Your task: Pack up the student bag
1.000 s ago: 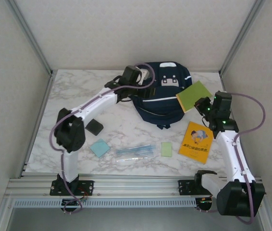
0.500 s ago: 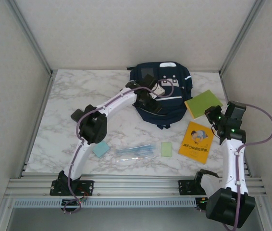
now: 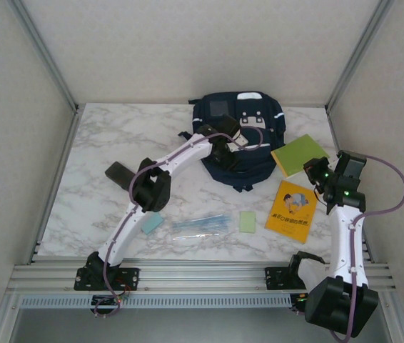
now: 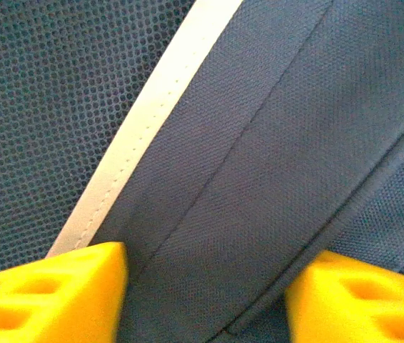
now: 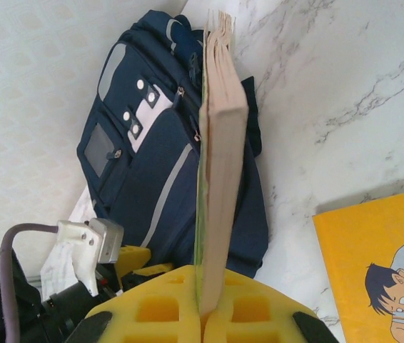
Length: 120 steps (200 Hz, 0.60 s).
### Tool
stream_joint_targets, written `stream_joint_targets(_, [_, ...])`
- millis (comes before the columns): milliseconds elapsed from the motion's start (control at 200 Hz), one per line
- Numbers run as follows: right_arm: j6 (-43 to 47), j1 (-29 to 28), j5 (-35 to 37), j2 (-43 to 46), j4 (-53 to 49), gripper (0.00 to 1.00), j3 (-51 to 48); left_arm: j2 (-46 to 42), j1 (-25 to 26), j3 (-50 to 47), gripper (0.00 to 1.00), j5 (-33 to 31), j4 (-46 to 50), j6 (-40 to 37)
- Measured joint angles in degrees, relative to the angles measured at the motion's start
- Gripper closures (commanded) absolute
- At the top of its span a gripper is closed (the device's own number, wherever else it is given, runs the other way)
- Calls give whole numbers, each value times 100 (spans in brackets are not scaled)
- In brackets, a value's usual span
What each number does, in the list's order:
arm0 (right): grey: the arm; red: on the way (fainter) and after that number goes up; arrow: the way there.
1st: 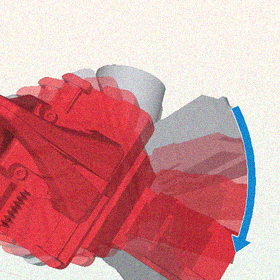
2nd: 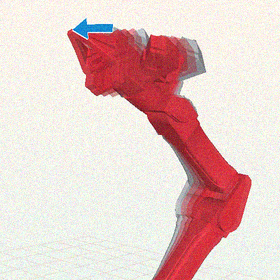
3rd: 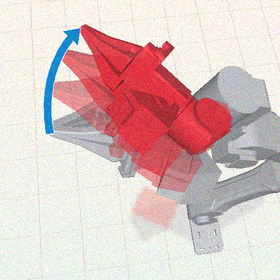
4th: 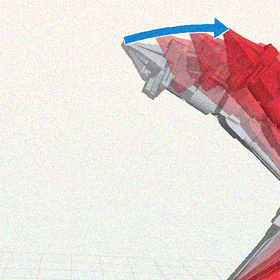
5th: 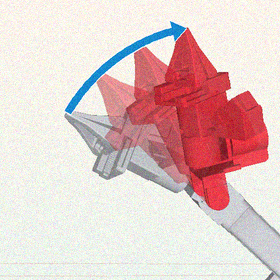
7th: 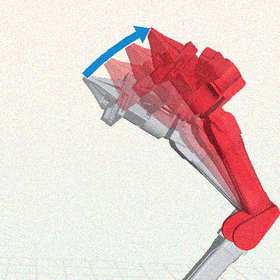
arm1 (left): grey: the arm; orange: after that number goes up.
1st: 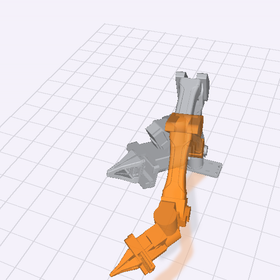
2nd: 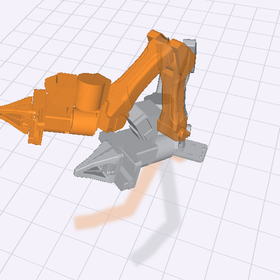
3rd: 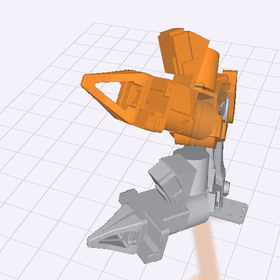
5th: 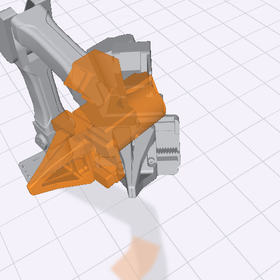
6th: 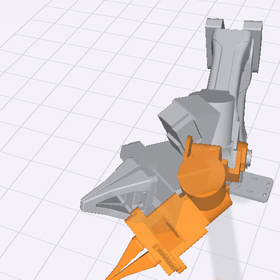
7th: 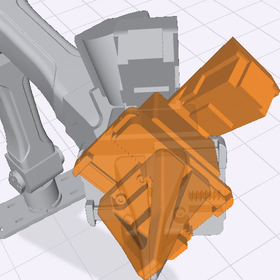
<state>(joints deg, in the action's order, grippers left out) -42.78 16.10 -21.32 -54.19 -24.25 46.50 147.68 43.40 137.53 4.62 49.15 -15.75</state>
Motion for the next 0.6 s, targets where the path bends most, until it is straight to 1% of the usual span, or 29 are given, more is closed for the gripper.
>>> stream_joint_targets(55, [0,7,-4,0,0,100,0,20,24,50,80,-2,26,61])
stream_joint_targets(100, [2,17,-17,0,-2,100,0,24,59,72,100,2,42,57])
stream_joint_targets(320, [13,59,-66,59,-42,100,15,24,76,90,100,-11,17,127])
stream_joint_targets(465, [72,173,-57,160,-273,100,179,-26,57,90,100,68,28,420])
stream_joint_targets(601, [236,299,120,245,-566,100,533,-201,4,72,100,212,59,761])
